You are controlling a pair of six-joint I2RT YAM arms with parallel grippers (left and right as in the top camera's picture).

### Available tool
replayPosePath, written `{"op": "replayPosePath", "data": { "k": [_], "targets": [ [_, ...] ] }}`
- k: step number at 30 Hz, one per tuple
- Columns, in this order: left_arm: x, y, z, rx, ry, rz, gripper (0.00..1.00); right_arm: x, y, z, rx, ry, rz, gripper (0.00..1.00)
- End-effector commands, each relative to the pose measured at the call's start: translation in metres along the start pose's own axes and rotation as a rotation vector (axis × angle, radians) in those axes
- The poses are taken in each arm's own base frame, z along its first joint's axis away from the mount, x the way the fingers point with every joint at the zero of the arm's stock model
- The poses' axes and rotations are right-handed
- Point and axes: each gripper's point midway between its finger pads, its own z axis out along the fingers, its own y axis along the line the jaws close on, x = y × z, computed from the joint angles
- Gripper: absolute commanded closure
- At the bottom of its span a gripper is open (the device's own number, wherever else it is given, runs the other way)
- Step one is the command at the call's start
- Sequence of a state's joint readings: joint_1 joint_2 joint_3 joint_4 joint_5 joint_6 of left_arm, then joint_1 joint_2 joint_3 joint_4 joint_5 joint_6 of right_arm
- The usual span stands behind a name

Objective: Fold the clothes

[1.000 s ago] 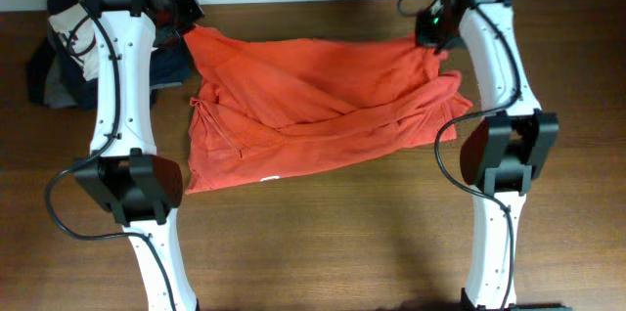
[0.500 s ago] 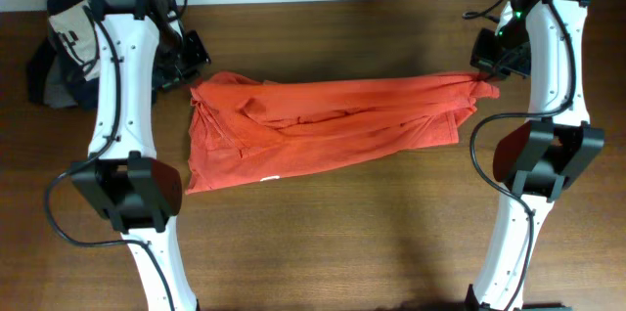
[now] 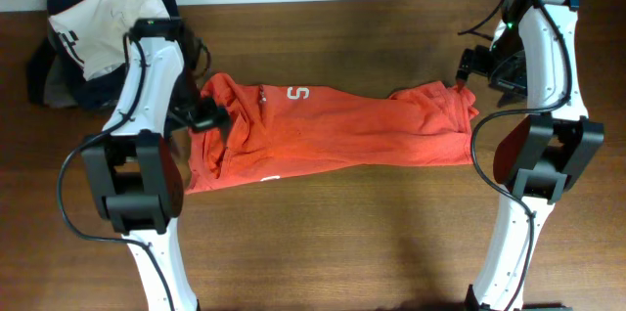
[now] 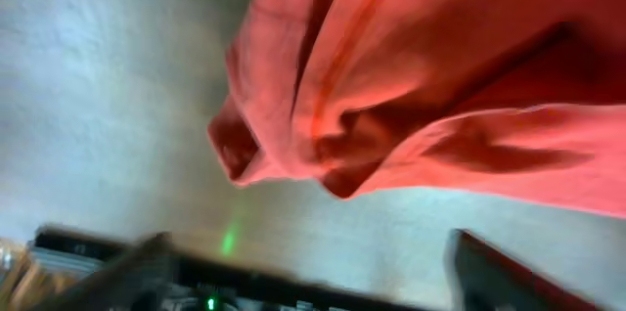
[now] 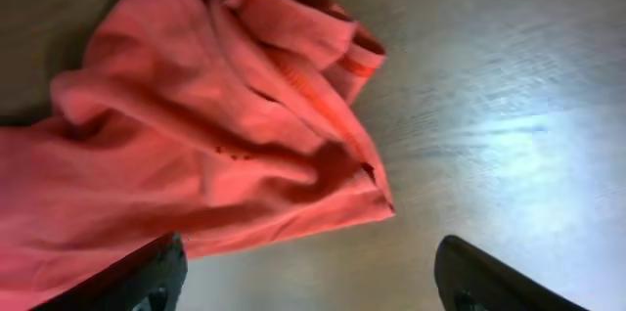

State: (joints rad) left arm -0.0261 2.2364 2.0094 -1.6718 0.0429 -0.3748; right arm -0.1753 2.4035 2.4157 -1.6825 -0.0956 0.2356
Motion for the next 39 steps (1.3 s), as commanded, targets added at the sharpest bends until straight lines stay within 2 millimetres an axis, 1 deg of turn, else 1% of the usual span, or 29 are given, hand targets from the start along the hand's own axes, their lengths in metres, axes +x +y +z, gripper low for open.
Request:
{"op": "replayPosePath", "data": {
  "k": [1, 2, 3, 4, 5, 6, 7, 8, 10, 12, 14, 16, 17, 22, 23, 24, 25, 26, 27, 28, 29, 30, 31, 33, 34, 35, 37, 38, 39],
  "targets": [
    [-0.027, -0.05, -0.034, 0.188, -0.209, 0.094, 0.64, 0.002, 0.03, -0.013, -0.072, -0.045, -0.044, 0.69],
    [-0.029, -0.088, -0.04, 0.292, -0.255, 0.208, 0.8, 0.005, 0.041, -0.01, -0.07, -0.044, -0.069, 0.85],
    [-0.031, -0.103, -0.041, 0.298, -0.288, 0.241, 0.88, 0.007, 0.051, -0.007, -0.066, -0.046, -0.094, 0.89],
    [-0.029, -0.121, -0.038, 0.302, -0.306, 0.282, 0.91, 0.008, 0.063, 0.004, -0.052, -0.05, -0.127, 0.89],
    [-0.029, -0.129, -0.035, 0.3, -0.309, 0.299, 0.92, 0.009, 0.07, 0.012, -0.049, -0.044, -0.142, 0.91],
    [-0.031, -0.139, -0.026, 0.294, -0.307, 0.316, 0.92, 0.012, 0.075, 0.029, -0.042, -0.021, -0.151, 0.92],
    [-0.034, -0.141, -0.015, 0.281, -0.288, 0.317, 0.92, 0.015, 0.075, 0.042, -0.035, -0.002, -0.147, 0.93],
    [-0.039, -0.139, 0.006, 0.259, -0.239, 0.303, 0.93, 0.017, 0.071, 0.064, -0.025, 0.024, -0.145, 0.93],
    [-0.052, -0.119, 0.036, 0.183, -0.177, 0.253, 0.99, 0.019, 0.062, 0.091, -0.017, 0.048, -0.135, 0.96],
    [-0.069, -0.083, 0.051, 0.078, -0.165, 0.19, 0.99, 0.015, 0.046, 0.108, 0.03, 0.037, -0.13, 0.96],
    [-0.084, -0.054, 0.055, 0.012, -0.18, 0.129, 0.99, 0.009, 0.027, 0.112, 0.124, 0.008, -0.126, 0.96],
    [-0.095, 0.004, 0.051, -0.176, -0.209, -0.039, 0.99, 0.004, 0.008, 0.109, 0.175, -0.001, -0.088, 0.96],
    [-0.097, 0.028, 0.05, -0.204, -0.194, -0.083, 0.99, 0.003, -0.003, 0.108, 0.174, 0.006, -0.044, 0.96],
    [-0.105, 0.079, 0.047, -0.187, -0.168, -0.198, 0.99, 0.012, -0.045, 0.098, 0.184, 0.078, 0.101, 0.96],
    [-0.106, 0.085, 0.04, -0.182, -0.171, -0.212, 0.99, 0.011, -0.048, 0.091, 0.185, 0.078, 0.114, 0.96],
    [-0.108, 0.087, 0.021, -0.171, -0.197, -0.221, 0.99, 0.008, -0.051, 0.072, 0.185, 0.052, 0.158, 0.96],
    [-0.109, 0.084, -0.004, -0.153, -0.242, -0.222, 0.99, 0.004, -0.052, 0.056, 0.193, 0.019, 0.177, 0.96],
    [-0.108, 0.078, -0.03, -0.135, -0.288, -0.214, 0.99, -0.002, -0.053, 0.033, 0.205, -0.033, 0.172, 0.96],
    [-0.105, 0.06, -0.056, -0.088, -0.339, -0.163, 0.99, -0.009, -0.058, 0.01, 0.237, -0.092, 0.165, 0.76],
    [-0.101, 0.03, -0.072, -0.004, -0.368, -0.058, 0.83, -0.015, -0.064, -0.006, 0.262, -0.136, 0.173, 0.3],
    [-0.096, 0.008, -0.075, 0.035, -0.371, -0.006, 0.17, -0.021, -0.071, -0.012, 0.255, -0.156, 0.165, 0.01],
    [-0.092, -0.002, -0.074, 0.034, -0.369, 0.018, 0.01, -0.023, -0.083, -0.013, 0.249, -0.157, 0.18, 0.01],
    [-0.088, -0.012, -0.071, 0.027, -0.364, 0.041, 0.01, -0.027, -0.097, -0.009, 0.204, -0.14, 0.166, 0.01],
    [-0.087, -0.02, -0.072, 0.025, -0.371, 0.059, 0.01, -0.033, -0.085, 0.007, -0.037, -0.109, 0.003, 0.01],
    [-0.088, -0.021, -0.072, 0.028, -0.377, 0.06, 0.01, -0.033, -0.087, 0.014, -0.108, -0.093, -0.018, 0.01],
    [-0.089, -0.022, -0.073, 0.029, -0.381, 0.059, 0.01, -0.03, -0.087, 0.025, -0.172, -0.069, -0.035, 0.01],
    [-0.092, -0.023, -0.074, 0.034, -0.394, 0.059, 0.01, -0.023, -0.088, 0.047, -0.199, -0.028, -0.088, 0.01],
    [-0.094, -0.024, -0.075, 0.038, -0.405, 0.058, 0.01, -0.016, -0.077, 0.058, -0.266, -0.007, -0.15, 0.01],
    [-0.095, -0.024, -0.075, 0.039, -0.407, 0.058, 0.01, -0.012, -0.07, 0.061, -0.314, 0.0, -0.179, 0.01]
  ]
}}
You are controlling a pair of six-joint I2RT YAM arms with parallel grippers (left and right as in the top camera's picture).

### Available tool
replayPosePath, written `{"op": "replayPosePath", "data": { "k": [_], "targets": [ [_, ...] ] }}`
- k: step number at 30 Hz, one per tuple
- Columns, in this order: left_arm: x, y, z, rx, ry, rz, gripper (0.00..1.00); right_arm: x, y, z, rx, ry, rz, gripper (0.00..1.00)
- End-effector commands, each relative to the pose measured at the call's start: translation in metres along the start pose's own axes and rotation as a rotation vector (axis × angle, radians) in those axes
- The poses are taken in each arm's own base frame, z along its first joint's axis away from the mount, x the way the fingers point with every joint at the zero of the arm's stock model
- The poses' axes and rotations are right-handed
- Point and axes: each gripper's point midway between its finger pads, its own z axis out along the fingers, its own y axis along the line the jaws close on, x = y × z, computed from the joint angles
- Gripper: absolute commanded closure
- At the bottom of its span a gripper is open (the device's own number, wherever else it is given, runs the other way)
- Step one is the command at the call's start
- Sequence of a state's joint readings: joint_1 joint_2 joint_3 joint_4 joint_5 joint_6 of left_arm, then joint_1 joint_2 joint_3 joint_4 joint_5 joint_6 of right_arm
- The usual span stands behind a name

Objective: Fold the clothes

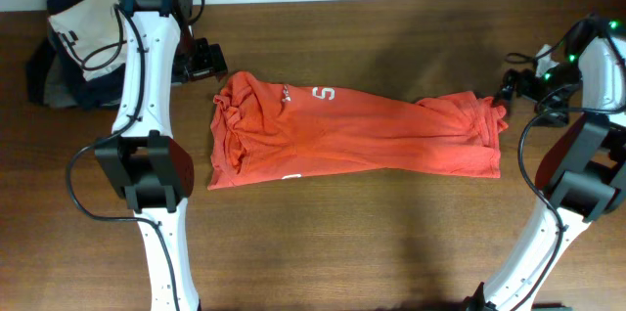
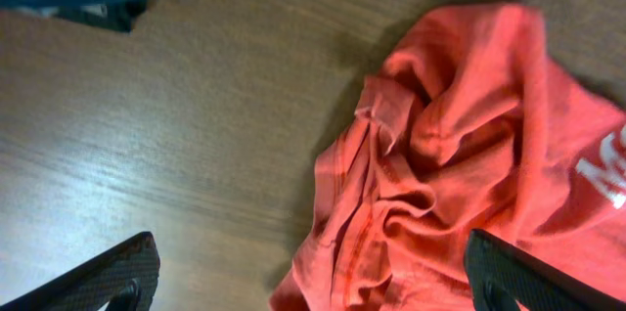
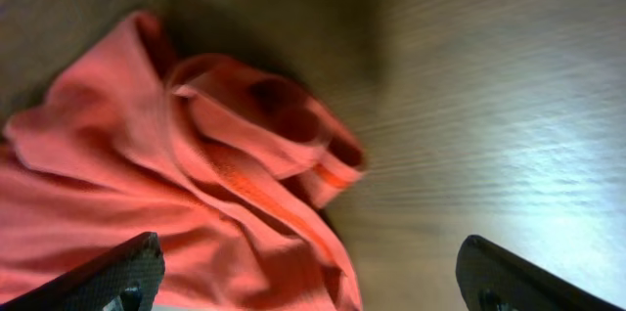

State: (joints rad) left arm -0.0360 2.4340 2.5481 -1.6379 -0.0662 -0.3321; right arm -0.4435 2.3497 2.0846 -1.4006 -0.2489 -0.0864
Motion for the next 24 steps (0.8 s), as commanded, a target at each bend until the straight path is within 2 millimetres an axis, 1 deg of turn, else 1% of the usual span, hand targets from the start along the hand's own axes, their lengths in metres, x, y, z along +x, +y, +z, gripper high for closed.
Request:
{"op": "replayPosePath", "data": {
  "k": [1, 2, 4, 5, 7, 9, 10, 11, 13, 14, 15, 16, 17, 18, 19, 20, 21, 22, 23, 24],
  "targets": [
    [-0.004, 0.001, -0.004, 0.013, -0.017, 0.008, 0.01, 0.016, 0.022, 0.031, -0.162, 0.059, -0.12, 0.01],
    [-0.003, 0.001, -0.004, 0.013, -0.016, 0.008, 0.01, 0.019, 0.019, 0.041, -0.163, 0.07, -0.113, 0.01],
    [-0.003, 0.001, -0.004, 0.012, -0.015, 0.008, 0.01, 0.033, 0.017, 0.062, -0.169, 0.113, -0.098, 0.01],
    [-0.003, 0.001, -0.004, 0.013, -0.016, 0.008, 0.01, 0.044, 0.023, 0.071, -0.182, 0.149, -0.098, 0.05],
    [-0.004, 0.001, -0.004, 0.014, -0.019, 0.008, 0.01, 0.053, 0.031, 0.077, -0.183, 0.183, -0.113, 0.15],
    [-0.004, 0.0, -0.004, 0.014, -0.019, 0.008, 0.01, 0.055, 0.048, 0.083, -0.164, 0.202, -0.113, 0.56],
    [-0.004, 0.001, -0.004, 0.014, -0.019, 0.008, 0.01, 0.054, 0.043, 0.085, -0.116, 0.204, -0.079, 0.71],
    [-0.004, 0.001, -0.004, 0.014, -0.018, 0.008, 0.01, 0.052, 0.031, 0.085, -0.041, 0.2, -0.022, 0.96],
    [-0.004, 0.001, -0.004, 0.014, -0.019, 0.008, 0.01, 0.051, 0.011, 0.077, 0.052, 0.203, 0.037, 0.96],
    [-0.004, 0.001, -0.004, 0.014, -0.019, 0.008, 0.01, 0.05, -0.006, 0.062, 0.132, 0.199, 0.101, 0.96],
    [-0.004, 0.001, -0.004, 0.014, -0.019, 0.008, 0.01, 0.046, -0.013, 0.048, 0.178, 0.185, 0.15, 0.96],
    [-0.004, 0.0, -0.004, 0.014, -0.019, 0.008, 0.01, 0.041, -0.017, 0.025, 0.221, 0.152, 0.196, 0.96],
    [-0.004, 0.0, -0.004, 0.014, -0.019, 0.008, 0.01, 0.035, -0.015, 0.001, 0.246, 0.109, 0.219, 0.96],
    [-0.004, 0.0, -0.004, 0.014, -0.019, 0.008, 0.01, 0.029, -0.002, -0.024, 0.244, 0.064, 0.201, 0.96],
    [-0.004, 0.0, -0.004, 0.014, -0.019, 0.008, 0.01, 0.026, 0.01, -0.039, 0.245, 0.039, 0.186, 0.96],
    [-0.004, 0.0, -0.004, 0.014, -0.02, 0.008, 0.01, 0.029, 0.033, -0.054, 0.248, 0.029, 0.148, 0.96],
    [-0.005, 0.0, -0.004, 0.015, -0.021, 0.007, 0.01, 0.032, 0.058, -0.06, 0.235, 0.026, 0.098, 0.96],
    [-0.006, -0.001, -0.004, 0.019, -0.027, 0.007, 0.01, 0.039, 0.106, -0.052, 0.148, 0.044, 0.022, 0.96],
    [-0.007, -0.001, -0.004, 0.021, -0.029, 0.007, 0.01, 0.046, 0.129, -0.045, 0.135, 0.062, -0.027, 0.96],
    [-0.007, -0.001, -0.004, 0.021, -0.029, 0.007, 0.01, 0.057, 0.157, -0.033, 0.145, 0.083, -0.103, 0.96]
  ]
}}
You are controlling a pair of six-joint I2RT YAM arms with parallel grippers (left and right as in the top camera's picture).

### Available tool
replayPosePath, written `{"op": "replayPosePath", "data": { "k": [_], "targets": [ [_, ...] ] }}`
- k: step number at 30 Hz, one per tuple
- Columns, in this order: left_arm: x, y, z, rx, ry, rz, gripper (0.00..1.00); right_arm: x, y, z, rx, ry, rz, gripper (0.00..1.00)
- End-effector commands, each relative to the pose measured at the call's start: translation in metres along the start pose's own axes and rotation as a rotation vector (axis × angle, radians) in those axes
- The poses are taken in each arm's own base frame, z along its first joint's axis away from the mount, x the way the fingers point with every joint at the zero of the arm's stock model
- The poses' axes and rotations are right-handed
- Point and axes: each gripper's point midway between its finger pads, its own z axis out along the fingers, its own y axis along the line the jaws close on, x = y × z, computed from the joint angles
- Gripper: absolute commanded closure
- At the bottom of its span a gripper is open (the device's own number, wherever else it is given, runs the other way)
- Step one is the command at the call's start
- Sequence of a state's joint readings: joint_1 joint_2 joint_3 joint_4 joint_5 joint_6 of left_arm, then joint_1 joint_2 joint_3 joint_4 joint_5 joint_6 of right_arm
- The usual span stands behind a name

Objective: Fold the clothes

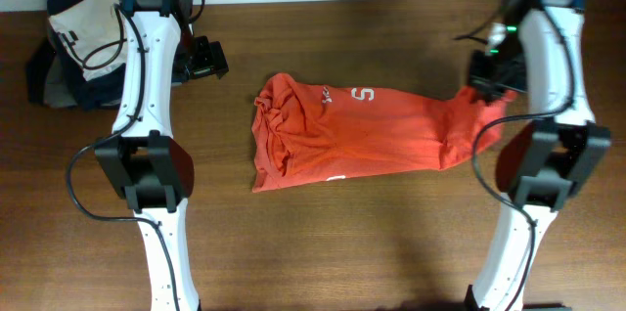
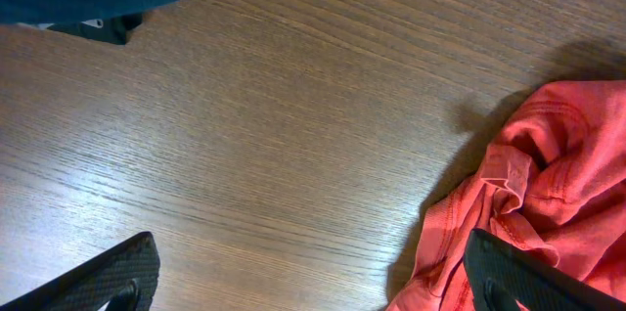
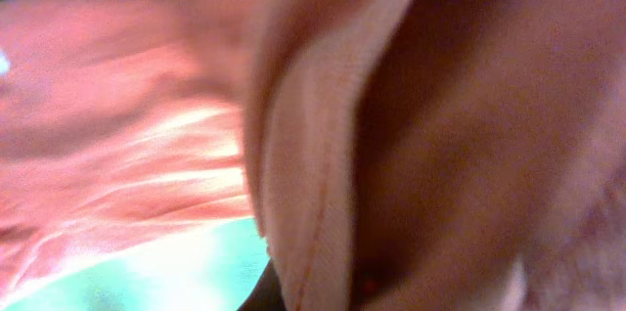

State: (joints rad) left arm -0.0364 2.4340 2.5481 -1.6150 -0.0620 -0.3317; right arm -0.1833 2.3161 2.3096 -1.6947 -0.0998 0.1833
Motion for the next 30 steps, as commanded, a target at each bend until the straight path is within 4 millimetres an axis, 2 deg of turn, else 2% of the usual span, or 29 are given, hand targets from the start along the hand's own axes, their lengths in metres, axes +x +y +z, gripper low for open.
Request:
{"op": "replayPosePath", "data": {
  "k": [1, 6, 7, 8, 9, 12, 14, 15, 17, 18, 19, 22, 24, 25, 27, 29, 30],
  "targets": [
    [-0.002, 0.002, -0.004, 0.01, -0.009, 0.007, 0.01, 0.03, 0.087, 0.006, -0.02, 0.011, -0.185, 0.96],
    [-0.002, 0.002, -0.004, 0.009, -0.008, 0.004, 0.01, 0.058, 0.166, 0.019, -0.017, -0.031, -0.362, 0.95],
    [-0.002, 0.002, -0.004, 0.009, -0.008, 0.004, 0.01, 0.062, 0.174, 0.021, -0.019, -0.037, -0.372, 0.78],
    [-0.002, 0.002, -0.004, 0.009, -0.008, 0.004, 0.01, 0.068, 0.182, 0.022, -0.017, -0.035, -0.392, 0.3],
    [-0.002, 0.002, -0.004, 0.009, -0.009, 0.004, 0.01, 0.07, 0.184, 0.022, -0.016, -0.033, -0.4, 0.24],
    [-0.003, 0.001, -0.004, 0.012, -0.015, 0.004, 0.01, 0.073, 0.18, 0.02, -0.009, -0.019, -0.394, 0.24],
    [-0.003, 0.001, -0.004, 0.011, -0.013, 0.004, 0.01, 0.063, 0.164, 0.017, -0.006, -0.017, -0.35, 0.23],
    [-0.002, 0.001, -0.004, 0.011, -0.011, 0.004, 0.01, 0.057, 0.156, 0.015, -0.009, -0.018, -0.329, 0.24],
    [-0.003, 0.001, -0.004, 0.011, -0.012, 0.004, 0.01, 0.052, 0.143, 0.018, -0.007, -0.003, -0.296, 0.41],
    [-0.003, 0.001, -0.004, 0.01, -0.012, 0.004, 0.01, 0.058, 0.141, 0.026, 0.003, 0.028, -0.296, 0.41],
    [-0.003, 0.001, -0.004, 0.011, -0.013, 0.004, 0.01, 0.073, 0.145, 0.045, 0.0, 0.097, -0.339, 0.41],
    [-0.003, 0.001, -0.004, 0.011, -0.013, 0.004, 0.01, 0.108, 0.165, 0.09, -0.018, 0.209, -0.412, 0.4],
    [-0.003, 0.001, -0.004, 0.011, -0.013, 0.004, 0.01, 0.127, 0.174, 0.111, -0.003, 0.24, -0.458, 0.31],
    [-0.003, 0.001, -0.004, 0.011, -0.013, 0.004, 0.01, 0.128, 0.183, 0.116, -0.008, 0.221, -0.484, 0.31],
    [-0.003, 0.001, -0.004, 0.011, -0.013, 0.004, 0.01, 0.127, 0.188, 0.117, -0.014, 0.207, -0.496, 0.54],
    [-0.003, 0.001, -0.004, 0.011, -0.013, 0.004, 0.01, 0.123, 0.19, 0.118, -0.023, 0.189, -0.498, 0.96],
    [-0.003, 0.001, -0.004, 0.011, -0.013, 0.004, 0.01, 0.124, 0.193, 0.117, -0.04, 0.193, -0.498, 0.96]
  ]
}}
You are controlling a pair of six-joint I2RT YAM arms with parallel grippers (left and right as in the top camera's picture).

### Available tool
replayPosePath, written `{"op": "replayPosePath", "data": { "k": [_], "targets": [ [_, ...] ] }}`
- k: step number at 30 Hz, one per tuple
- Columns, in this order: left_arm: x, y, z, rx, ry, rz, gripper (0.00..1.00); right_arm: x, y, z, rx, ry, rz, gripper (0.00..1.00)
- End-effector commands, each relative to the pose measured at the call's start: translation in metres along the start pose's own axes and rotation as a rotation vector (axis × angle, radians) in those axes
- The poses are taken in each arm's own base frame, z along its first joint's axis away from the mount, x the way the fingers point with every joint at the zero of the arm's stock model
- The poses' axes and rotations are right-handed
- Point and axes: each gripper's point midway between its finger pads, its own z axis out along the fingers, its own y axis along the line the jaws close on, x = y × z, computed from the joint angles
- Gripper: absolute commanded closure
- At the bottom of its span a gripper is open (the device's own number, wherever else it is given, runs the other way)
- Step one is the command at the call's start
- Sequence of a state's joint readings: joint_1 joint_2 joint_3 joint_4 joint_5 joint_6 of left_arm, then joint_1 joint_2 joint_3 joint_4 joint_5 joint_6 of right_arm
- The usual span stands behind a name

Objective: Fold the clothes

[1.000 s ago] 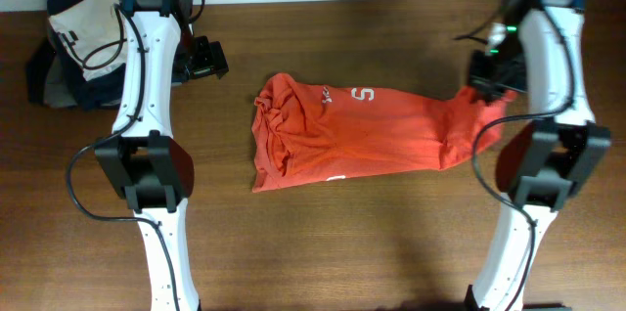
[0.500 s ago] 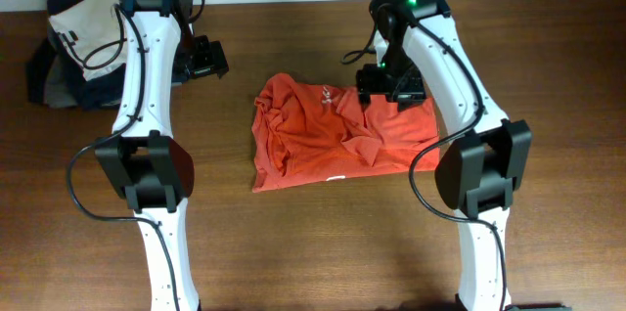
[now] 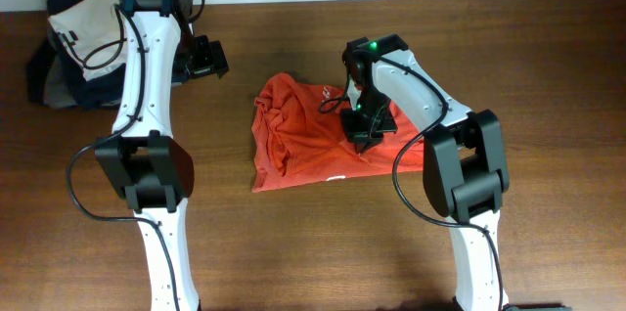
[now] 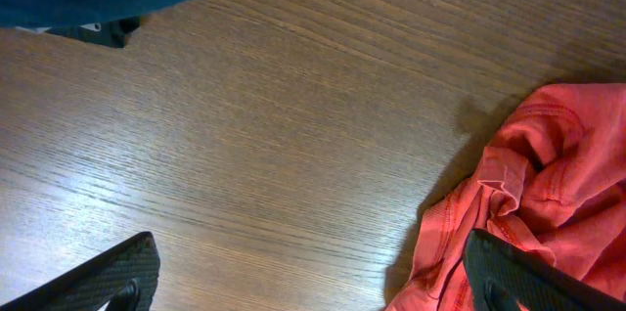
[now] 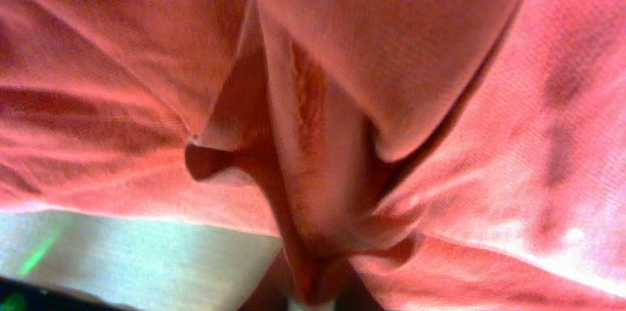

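An orange shirt (image 3: 293, 140) lies crumpled in the middle of the brown table, its white lettering partly covered. My right gripper (image 3: 364, 127) sits low over the shirt's middle, shut on a pinch of its cloth. In the right wrist view orange fabric (image 5: 440, 76) fills the frame and bunches into the gripper (image 5: 313, 296). My left gripper (image 3: 207, 59) hangs open over bare wood, left of and behind the shirt. The left wrist view shows its fingers (image 4: 108, 277) far apart, with the shirt's rumpled left edge (image 4: 533, 184) at the lower right.
A pile of other clothes (image 3: 88, 27), dark blue and cream, lies at the table's back left corner; its blue cloth shows in the left wrist view. Bare wooden tabletop (image 3: 323, 243) stretches in front of the shirt.
My right gripper, then at the shirt's right end near the table's right side, now holds that cloth over the shirt's middle. The shirt is much shorter from left to right. My left arm stayed put.
First the shirt lay stretched across the table with an open gripper at each end. Then my left gripper was at the back left, open, and my right was open by the right end. Afterwards the right had shut on that end, and now it holds it over the middle.
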State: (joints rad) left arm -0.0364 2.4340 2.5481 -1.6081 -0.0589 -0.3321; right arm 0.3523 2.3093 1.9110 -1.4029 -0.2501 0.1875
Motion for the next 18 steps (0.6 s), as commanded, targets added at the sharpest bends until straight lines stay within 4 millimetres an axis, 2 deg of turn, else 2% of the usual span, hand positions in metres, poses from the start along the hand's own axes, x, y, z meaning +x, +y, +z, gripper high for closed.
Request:
{"op": "replayPosePath", "data": {
  "k": [1, 2, 3, 4, 6, 7, 8, 9, 11, 12, 13, 14, 15, 16, 17, 18],
  "targets": [
    [-0.001, 0.002, -0.004, 0.006, -0.008, 0.005, 0.01, 0.006, 0.016, -0.004, -0.078, 0.014, -0.005, 0.96],
    [-0.001, 0.002, -0.004, 0.006, -0.008, 0.005, 0.01, 0.014, 0.027, -0.004, -0.116, 0.045, -0.01, 0.96],
    [-0.002, 0.002, -0.004, 0.006, -0.008, 0.005, 0.01, 0.019, 0.032, -0.003, -0.117, 0.064, -0.016, 0.91],
    [-0.002, 0.002, -0.004, 0.007, -0.011, 0.004, 0.01, 0.03, 0.038, -0.001, -0.105, 0.101, -0.026, 0.75],
    [-0.002, 0.002, -0.004, 0.007, -0.011, 0.004, 0.01, 0.038, 0.041, -0.002, -0.096, 0.13, -0.027, 0.71],
    [-0.002, 0.002, -0.004, 0.007, -0.011, 0.005, 0.01, 0.039, 0.039, -0.012, -0.097, 0.131, -0.017, 0.63],
    [-0.002, 0.002, -0.004, 0.007, -0.01, 0.005, 0.01, 0.034, 0.038, -0.029, -0.105, 0.102, -0.019, 0.43],
    [-0.001, 0.0, -0.004, 0.02, -0.005, 0.005, 0.01, 0.026, 0.034, -0.049, -0.116, 0.055, -0.021, 0.01],
    [0.003, -0.014, -0.004, 0.102, 0.022, 0.033, 0.01, 0.002, 0.006, -0.092, -0.079, -0.089, 0.012, 0.01],
    [0.005, -0.018, -0.002, 0.122, 0.033, 0.053, 0.01, -0.014, -0.018, -0.115, -0.067, -0.181, 0.05, 0.01],
    [0.005, -0.018, 0.0, 0.12, 0.037, 0.053, 0.01, -0.024, -0.039, -0.125, -0.063, -0.231, 0.089, 0.04],
    [0.005, -0.018, 0.001, 0.12, 0.038, 0.053, 0.01, -0.031, -0.057, -0.128, -0.07, -0.256, 0.121, 0.26],
    [0.005, -0.018, 0.001, 0.12, 0.038, 0.052, 0.01, -0.035, -0.074, -0.122, -0.075, -0.254, 0.157, 0.55],
    [0.005, -0.018, 0.001, 0.118, 0.038, 0.052, 0.01, -0.032, -0.086, -0.104, -0.077, -0.212, 0.187, 0.79],
    [0.005, -0.017, 0.001, 0.112, 0.035, 0.051, 0.01, -0.031, -0.087, -0.088, -0.076, -0.182, 0.191, 0.91],
    [0.004, -0.016, 0.001, 0.11, 0.035, 0.051, 0.01, -0.029, -0.082, -0.062, -0.078, -0.137, 0.181, 0.96]
  ]
}}
